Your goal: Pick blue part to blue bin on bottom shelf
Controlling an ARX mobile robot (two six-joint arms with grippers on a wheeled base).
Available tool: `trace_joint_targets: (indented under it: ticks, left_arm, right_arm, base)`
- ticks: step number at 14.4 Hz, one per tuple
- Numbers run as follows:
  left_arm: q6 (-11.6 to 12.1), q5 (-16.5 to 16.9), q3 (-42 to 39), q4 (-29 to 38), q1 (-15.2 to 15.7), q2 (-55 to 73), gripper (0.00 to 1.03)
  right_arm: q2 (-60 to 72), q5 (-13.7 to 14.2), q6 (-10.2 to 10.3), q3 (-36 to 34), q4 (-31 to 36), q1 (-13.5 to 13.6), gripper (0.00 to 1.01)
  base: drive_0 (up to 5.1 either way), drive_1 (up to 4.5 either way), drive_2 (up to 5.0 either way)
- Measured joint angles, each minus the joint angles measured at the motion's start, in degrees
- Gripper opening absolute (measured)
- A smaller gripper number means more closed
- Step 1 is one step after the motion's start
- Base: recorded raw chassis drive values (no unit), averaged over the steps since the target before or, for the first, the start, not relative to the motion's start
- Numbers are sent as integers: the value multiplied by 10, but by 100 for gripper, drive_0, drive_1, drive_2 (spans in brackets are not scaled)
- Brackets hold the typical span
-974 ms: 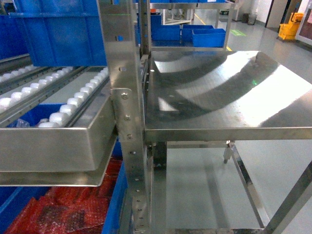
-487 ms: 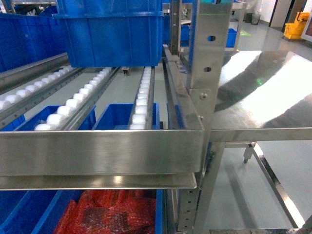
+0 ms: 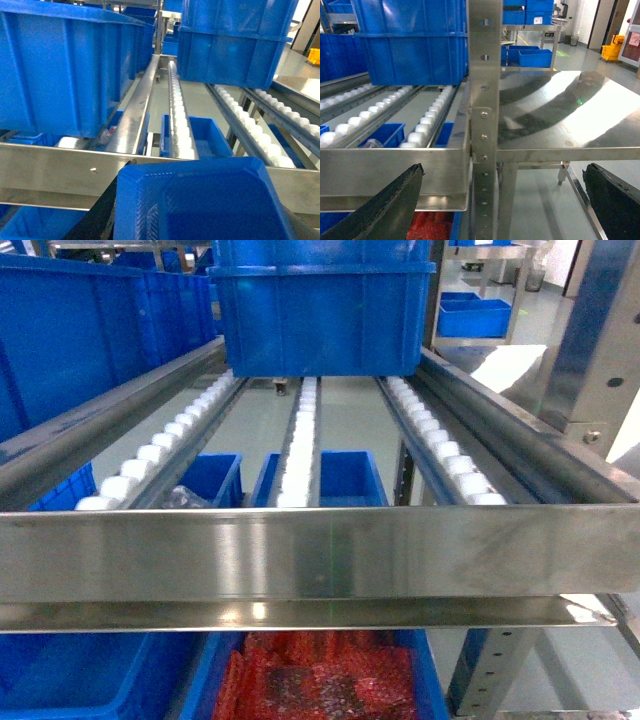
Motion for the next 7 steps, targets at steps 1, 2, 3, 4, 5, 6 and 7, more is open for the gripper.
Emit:
trace_joint_targets:
  ticks: [1,2,3,4,5,6,7]
  left_arm:
    - [0,0,0,0,0,0,44]
    - [0,0,0,0,0,0,44]
    - [0,0,0,0,0,0,44]
    - [0,0,0,0,0,0,44]
    - [0,0,0,-1,0,0,44]
    - [0,0,0,-1,0,0,44]
    - [0,0,0,-1,0,0,44]
  right_arm:
    - [0,0,0,0,1,0,98]
    - [0,0,0,0,0,0,98]
    - [0,0,0,0,0,0,98]
    - [0,0,0,0,2,0,98]
    - [0,0,0,0,0,0,98]
    - [0,0,0,0,2,0,98]
    - [0,0,0,0,0,0,98]
  base:
    - [-499,246,246]
    - [-504,242,242]
    - [-500,245,245]
    - [-491,255,255]
    - [-497,248,248]
    - [-506,239,239]
    - [-510,236,236]
